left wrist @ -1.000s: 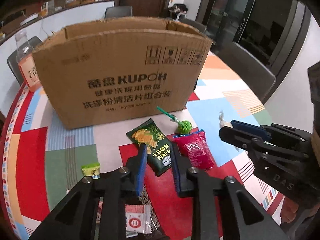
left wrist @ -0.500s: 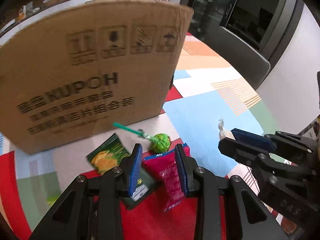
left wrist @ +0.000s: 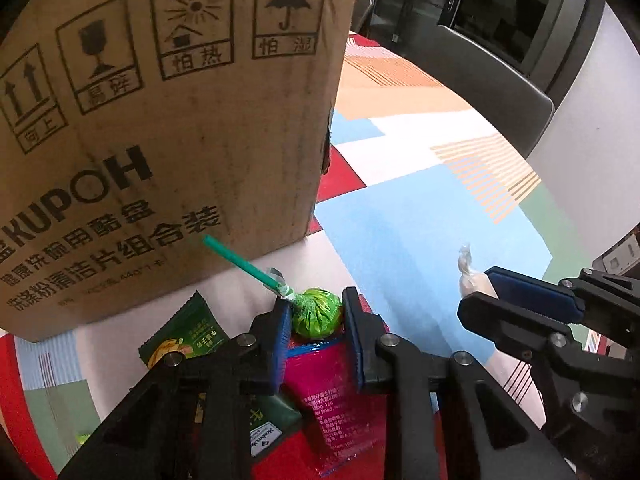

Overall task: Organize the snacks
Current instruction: 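Grasp the green-stick lollipop with the left tool while the right tool holds the white candy, then carry the lollipop and white candy over the cardboard box with both tools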

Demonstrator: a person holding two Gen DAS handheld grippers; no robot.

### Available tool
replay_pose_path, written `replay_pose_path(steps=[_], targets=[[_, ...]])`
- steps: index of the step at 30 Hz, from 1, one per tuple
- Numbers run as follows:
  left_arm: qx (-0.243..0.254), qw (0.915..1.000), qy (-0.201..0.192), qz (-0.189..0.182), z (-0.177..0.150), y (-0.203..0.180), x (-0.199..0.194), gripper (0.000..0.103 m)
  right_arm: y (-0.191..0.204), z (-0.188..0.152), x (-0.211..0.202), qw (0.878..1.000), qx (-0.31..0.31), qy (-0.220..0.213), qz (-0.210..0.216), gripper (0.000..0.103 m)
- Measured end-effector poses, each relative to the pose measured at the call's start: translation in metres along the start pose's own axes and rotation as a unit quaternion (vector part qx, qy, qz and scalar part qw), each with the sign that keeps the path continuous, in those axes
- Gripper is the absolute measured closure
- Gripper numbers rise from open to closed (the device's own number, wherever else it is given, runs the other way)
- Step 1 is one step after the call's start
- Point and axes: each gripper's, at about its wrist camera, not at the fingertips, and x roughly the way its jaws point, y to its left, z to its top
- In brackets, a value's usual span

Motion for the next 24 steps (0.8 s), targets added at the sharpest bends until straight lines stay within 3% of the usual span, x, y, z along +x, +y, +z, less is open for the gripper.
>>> replay_pose_path(steps=[14, 24], targets=[[-0.018, 0.9968, -0.077, 0.009, -0.014, 0.018, -0.09, 0.078, 0.02, 0.011, -0.035, 0.999, -0.016, -0.04, 0.03, 0.084], [-0.026, 0.9835, -0.173, 0.045, -0.009, 0.043, -0.171, 0.078, 0.055, 0.038, -0.064, 0.993, -0.047, -0.093, 0.06, 0.084]])
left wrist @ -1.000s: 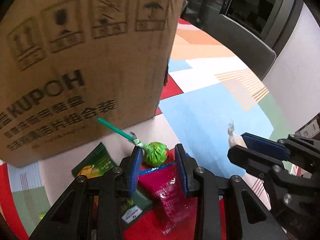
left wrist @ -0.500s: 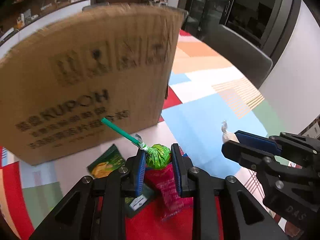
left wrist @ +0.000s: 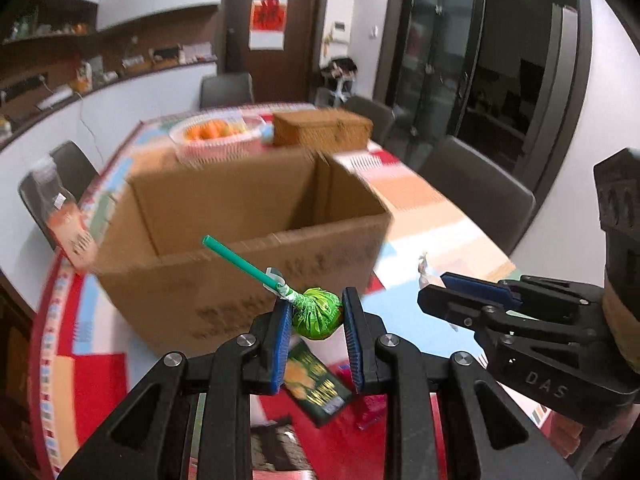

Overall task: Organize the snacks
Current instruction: 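Carry the lollipop and white candy over the cardboard box with both tools, then open both tools to drop the lollipop and white candy into the box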

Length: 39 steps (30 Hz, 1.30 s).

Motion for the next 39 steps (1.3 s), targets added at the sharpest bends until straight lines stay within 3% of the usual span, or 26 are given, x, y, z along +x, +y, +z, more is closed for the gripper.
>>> replay_pose_path(steps=[11, 25, 27, 28, 29, 30, 31, 38, 39], targets=[[0.013, 0.9963, -0.064, 0.055, 0.041, 0.034, -0.032, 0.078, 0.034, 0.048, -0.001, 0.998, -0.03, -0.053, 0.014, 0.084], [0.006, 0.9951, -0.048, 0.086, 0.083, 0.071, -0.006, 0.077, 0.05, 0.1, 0.031, 0.997, -0.051, -0.053, 0.01, 0.084], [0.007, 0.9935, -0.04, 0.106, 0.088, 0.074, -0.001, 0.062, 0.049, 0.107, 0.036, 0.997, -0.047, -0.053, 0.0, 0.083], [0.007, 0.9927, -0.041, 0.113, 0.088, 0.075, -0.001, 0.049, 0.047, 0.109, 0.037, 0.997, -0.043, -0.056, -0.006, 0.081], [0.005, 0.9922, -0.047, 0.115, 0.087, 0.076, -0.004, 0.046, 0.046, 0.11, 0.038, 0.998, -0.04, -0.054, -0.015, 0.076], [0.006, 0.9921, -0.049, 0.115, 0.085, 0.075, -0.006, 0.046, 0.044, 0.11, 0.038, 0.998, -0.034, -0.051, -0.02, 0.062], [0.007, 0.9921, -0.049, 0.116, 0.083, 0.074, -0.009, 0.046, 0.043, 0.109, 0.036, 0.998, -0.029, -0.053, -0.022, 0.059], [0.008, 0.9922, -0.05, 0.114, 0.058, 0.064, -0.027, 0.045, 0.048, 0.088, 0.02, 0.998, -0.04, -0.053, -0.016, 0.058], [0.006, 0.9923, -0.05, 0.113, 0.054, 0.063, -0.029, 0.045, 0.049, 0.084, 0.018, 0.998, -0.041, -0.054, -0.016, 0.054]])
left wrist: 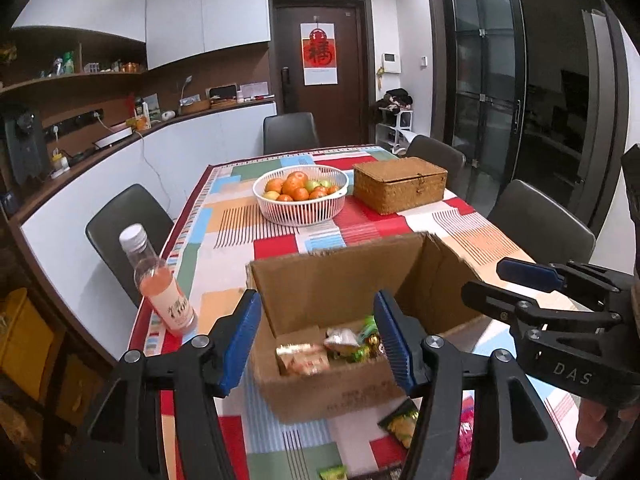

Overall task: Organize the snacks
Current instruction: 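Open both tools to drop the lollipop and white candy into the box, then move the left tool to the yellow-green candy while the right tool approaches the pink packet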

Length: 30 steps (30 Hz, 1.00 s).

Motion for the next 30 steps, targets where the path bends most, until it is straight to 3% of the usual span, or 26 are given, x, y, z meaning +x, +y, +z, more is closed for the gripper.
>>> replay_pose_path(steps=[2, 12, 23, 30], targets=[[-0.003, 1.0, 0.004, 0.005, -0.009, -0.002, -0.006, 0.043, 0.002, -0.01, -0.005, 1.0, -0.003, -0.002, -0.003, 0.05], [0.009, 0.9988, 0.043, 0.023, -0.064, -0.01, -0.02, 0.042, 0.0, -0.059, -0.007, 0.998, -0.021, 0.049, -0.026, 0.05], [0.001, 0.9921, 0.123, 0.026, -0.128, -0.007, -0.016, 0.042, 0.005, -0.106, -0.003, 0.992, -0.025, 0.103, -0.061, 0.05], [-0.015, 0.9851, 0.17, 0.02, -0.159, -0.004, -0.007, 0.042, 0.003, -0.139, 0.01, 0.986, -0.007, 0.159, -0.051, 0.05]])
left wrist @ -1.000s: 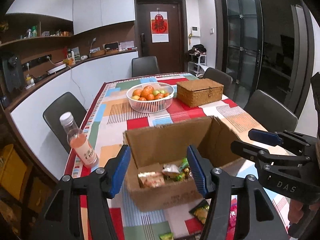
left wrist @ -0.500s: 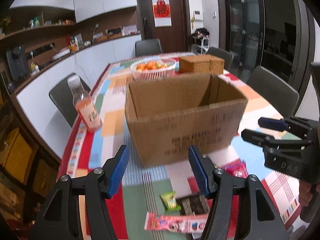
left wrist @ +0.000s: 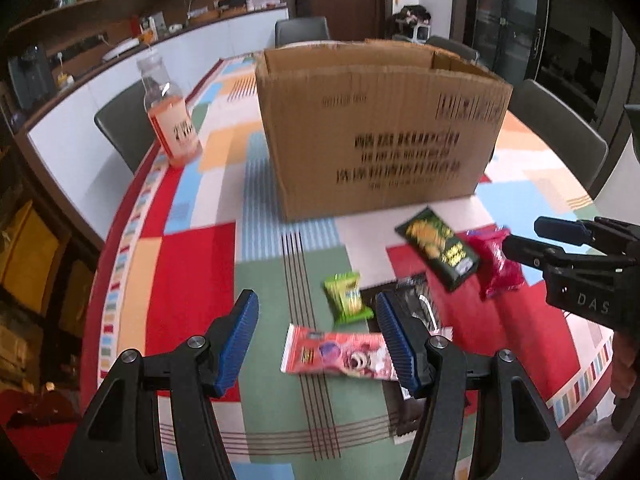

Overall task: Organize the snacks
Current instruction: 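Move the left tool to the yellow-green candy while the right tool approaches the pink packet, then grasp the yellow-green candy with the left tool while the right tool grasps the pink packet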

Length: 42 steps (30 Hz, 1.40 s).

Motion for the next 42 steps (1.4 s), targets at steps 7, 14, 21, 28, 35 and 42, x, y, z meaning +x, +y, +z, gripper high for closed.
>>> replay_pose_path(steps=[7, 14, 21, 28, 35, 42], targets=[[0.003, 0.9998, 0.021, -0.002, -0.007, -0.002, 0.022, 0.043, -0.004, -0.013, 0.014, 1.0, 0.014, 0.024, -0.011, 0.05], [0.0, 0.9993, 0.035, -0.013, -0.004, -0.003, 0.046, 0.043, -0.01, -0.01, 0.028, 0.999, 0.02, 0.03, -0.032, 0.05], [-0.011, 0.9986, 0.047, -0.022, -0.002, 0.0, 0.064, 0.046, -0.011, -0.01, 0.045, 0.998, 0.024, 0.05, -0.029, 0.05], [-0.01, 0.9977, 0.059, -0.032, 0.0, -0.003, 0.08, 0.058, -0.015, -0.01, 0.051, 0.997, 0.026, 0.057, -0.034, 0.05], [-0.012, 0.9971, 0.067, -0.034, 0.003, -0.004, 0.09, 0.065, -0.017, -0.008, 0.058, 0.997, 0.029, 0.061, -0.036, 0.05], [-0.015, 0.9971, 0.065, -0.037, 0.007, -0.006, 0.093, 0.073, -0.021, -0.005, 0.064, 0.997, 0.036, 0.062, -0.028, 0.05]])
